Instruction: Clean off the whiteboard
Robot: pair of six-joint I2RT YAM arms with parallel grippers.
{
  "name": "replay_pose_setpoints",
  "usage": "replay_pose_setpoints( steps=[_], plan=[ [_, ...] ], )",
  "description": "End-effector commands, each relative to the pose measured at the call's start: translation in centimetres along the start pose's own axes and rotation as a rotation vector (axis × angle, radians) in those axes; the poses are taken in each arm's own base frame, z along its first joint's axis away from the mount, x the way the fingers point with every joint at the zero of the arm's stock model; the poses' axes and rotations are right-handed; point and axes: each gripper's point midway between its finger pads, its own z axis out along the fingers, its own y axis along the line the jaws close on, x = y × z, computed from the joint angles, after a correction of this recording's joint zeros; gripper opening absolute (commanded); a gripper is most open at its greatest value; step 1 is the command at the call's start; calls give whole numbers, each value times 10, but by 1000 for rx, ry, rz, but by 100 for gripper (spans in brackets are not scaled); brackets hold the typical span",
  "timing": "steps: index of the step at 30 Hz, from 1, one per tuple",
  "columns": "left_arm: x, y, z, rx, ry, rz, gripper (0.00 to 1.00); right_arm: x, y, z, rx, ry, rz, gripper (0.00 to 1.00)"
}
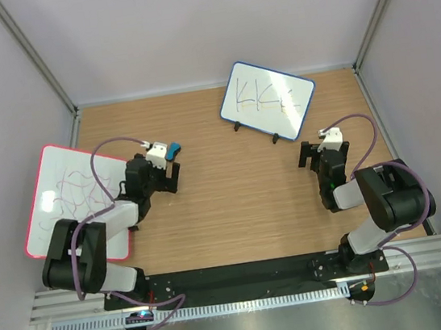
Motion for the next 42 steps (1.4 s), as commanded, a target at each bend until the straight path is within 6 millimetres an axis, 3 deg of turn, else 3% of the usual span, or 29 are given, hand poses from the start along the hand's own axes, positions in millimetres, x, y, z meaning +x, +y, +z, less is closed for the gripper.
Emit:
replay_pose_setpoints(
  steps=[1, 3, 4, 5, 6, 8, 11, 12, 14, 15, 16, 17, 18, 19, 20, 21, 22, 25, 26, 28, 29, 33, 42],
  plan=[
    [-42, 13, -8, -12, -44, 40, 100, -27, 0, 5, 10, -86, 28, 100],
    [-66, 13, -16, 22, -60, 107, 100, -33, 3, 4, -12, -85, 20, 100],
    [-60, 14, -20, 24, -1, 131, 100, -38, 6, 3, -29, -84, 13, 100],
    [-64, 20, -22, 4, 18, 140, 100, -62, 8, -4, -46, -130, 23, 99],
    [-62, 24, -23, -9, 66, 154, 100, -50, 7, -8, -49, -49, 5, 96],
    [-72, 34, -27, -26, 126, 178, 100, -78, 5, -10, -15, -54, 89, 90],
    [-82, 42, -19, -36, 173, 195, 100, -102, 9, -21, 8, 20, 277, 71],
    [-77, 41, -11, -26, 202, 192, 100, -106, 19, -26, 12, 60, 357, 69],
    [-88, 49, -5, -66, 208, 183, 100, -110, 25, -31, 69, 46, 370, 69],
    [-79, 49, 2, -60, 247, 177, 100, -111, 47, -36, 52, 48, 350, 69],
    [-81, 48, 5, -51, 255, 169, 99, -113, 54, -37, 76, 43, 360, 69],
    [-84, 47, 7, -35, 268, 164, 99, -109, 49, -36, 149, 45, 344, 70],
    [-84, 45, 10, -24, 275, 163, 98, -123, 57, -32, 151, 36, 359, 70],
    [-79, 39, 15, 13, 291, 155, 98, -108, 66, -23, 173, 86, 351, 70],
    [-81, 38, 17, 21, 293, 153, 98, -103, 67, -18, 201, 111, 336, 70],
    [-79, 38, 18, 28, 305, 153, 97, -112, 73, -11, 211, 119, 335, 70],
    [-75, 37, 21, 30, 319, 152, 97, -92, 78, -1, 238, 170, 297, 70],
    [-72, 35, 22, 44, 328, 152, 96, -89, 86, 15, 274, 200, 292, 70],
    [-70, 32, 22, 63, 327, 149, 96, -75, 90, 22, 287, 231, 268, 70],
    [-66, 27, 22, 88, 332, 155, 96, -77, 102, 31, 262, 243, 277, 70],
    [-66, 26, 22, 97, 329, 155, 95, -65, 107, 37, 258, 272, 261, 69],
    [-60, 25, 24, 101, 341, 158, 94, -59, 123, 47, 264, 295, 243, 68],
    [-61, 23, 23, 109, 334, 164, 93, -31, 133, 65, 293, 339, 229, 59]
  ],
)
